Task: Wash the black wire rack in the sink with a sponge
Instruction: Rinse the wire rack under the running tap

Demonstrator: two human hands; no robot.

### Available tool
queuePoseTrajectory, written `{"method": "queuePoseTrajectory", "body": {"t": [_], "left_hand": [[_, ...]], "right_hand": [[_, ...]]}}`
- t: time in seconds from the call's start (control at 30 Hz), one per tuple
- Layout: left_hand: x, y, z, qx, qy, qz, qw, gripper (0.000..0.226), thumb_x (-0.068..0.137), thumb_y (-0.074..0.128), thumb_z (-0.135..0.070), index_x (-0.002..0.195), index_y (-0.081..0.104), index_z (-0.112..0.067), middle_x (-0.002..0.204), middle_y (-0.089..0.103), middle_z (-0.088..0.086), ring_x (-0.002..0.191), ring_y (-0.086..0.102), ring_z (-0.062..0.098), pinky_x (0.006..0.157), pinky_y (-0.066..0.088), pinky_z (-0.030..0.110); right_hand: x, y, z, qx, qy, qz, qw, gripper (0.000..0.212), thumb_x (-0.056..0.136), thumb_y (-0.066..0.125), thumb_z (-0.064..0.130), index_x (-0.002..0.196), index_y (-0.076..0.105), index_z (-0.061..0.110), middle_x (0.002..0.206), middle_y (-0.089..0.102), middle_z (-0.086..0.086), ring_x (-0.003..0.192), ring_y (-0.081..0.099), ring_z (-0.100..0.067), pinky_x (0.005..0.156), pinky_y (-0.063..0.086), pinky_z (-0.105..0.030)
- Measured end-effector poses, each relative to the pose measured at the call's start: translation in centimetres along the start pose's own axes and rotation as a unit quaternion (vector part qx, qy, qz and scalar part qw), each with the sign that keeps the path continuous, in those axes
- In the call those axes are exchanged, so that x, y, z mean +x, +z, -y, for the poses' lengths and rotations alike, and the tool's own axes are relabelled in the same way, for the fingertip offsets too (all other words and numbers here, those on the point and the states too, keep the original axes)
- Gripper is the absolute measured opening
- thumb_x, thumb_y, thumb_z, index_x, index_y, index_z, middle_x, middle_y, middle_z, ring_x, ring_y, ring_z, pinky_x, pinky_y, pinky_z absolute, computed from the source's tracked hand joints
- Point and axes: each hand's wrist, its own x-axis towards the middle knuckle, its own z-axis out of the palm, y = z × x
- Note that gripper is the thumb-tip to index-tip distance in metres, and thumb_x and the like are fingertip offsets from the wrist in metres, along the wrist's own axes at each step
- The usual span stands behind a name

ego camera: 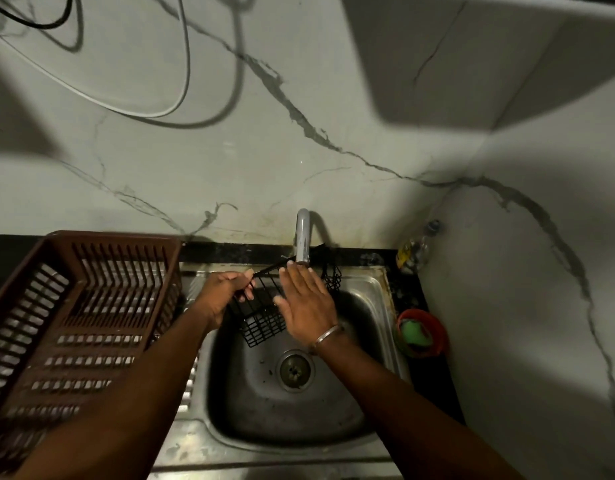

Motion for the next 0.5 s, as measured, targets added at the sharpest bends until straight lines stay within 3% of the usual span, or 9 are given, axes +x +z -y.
{"method": "queuePoseTrajectory", "body": {"t": [0.17,0.5], "left_hand": [[-0.3,-0.8,0.9,0.004,0.003,0.000,1.000,0.031,0.106,0.065,-0.020,0.090,0.074,0.005,0.066,0.067,0.013,0.061,0.056,0.019,0.057,0.048,0.021],[-1.3,-1.7,1.3,-0.001,-0.001,0.000,1.000,0.030,0.106,0.064,-0.017,0.087,0.074,0.003,0.062,0.066,0.009,0.055,0.054,0.014,0.054,0.046,0.017]], "right_hand": [[0.8,-0.3,-0.4,0.007,0.017,-0.014,1.000,0.063,0.108,0.035,0.049,0.153,0.048,0.006,0.155,0.051,-0.020,0.148,0.043,-0.036,0.127,0.026,-0.052],[0.4,-0.9,-0.3,-0.019,0.016,0.011,1.000,0.070,0.108,0.028,0.055,0.157,0.043,0.006,0.161,0.043,-0.019,0.155,0.031,-0.033,0.128,0.017,-0.055]]}}
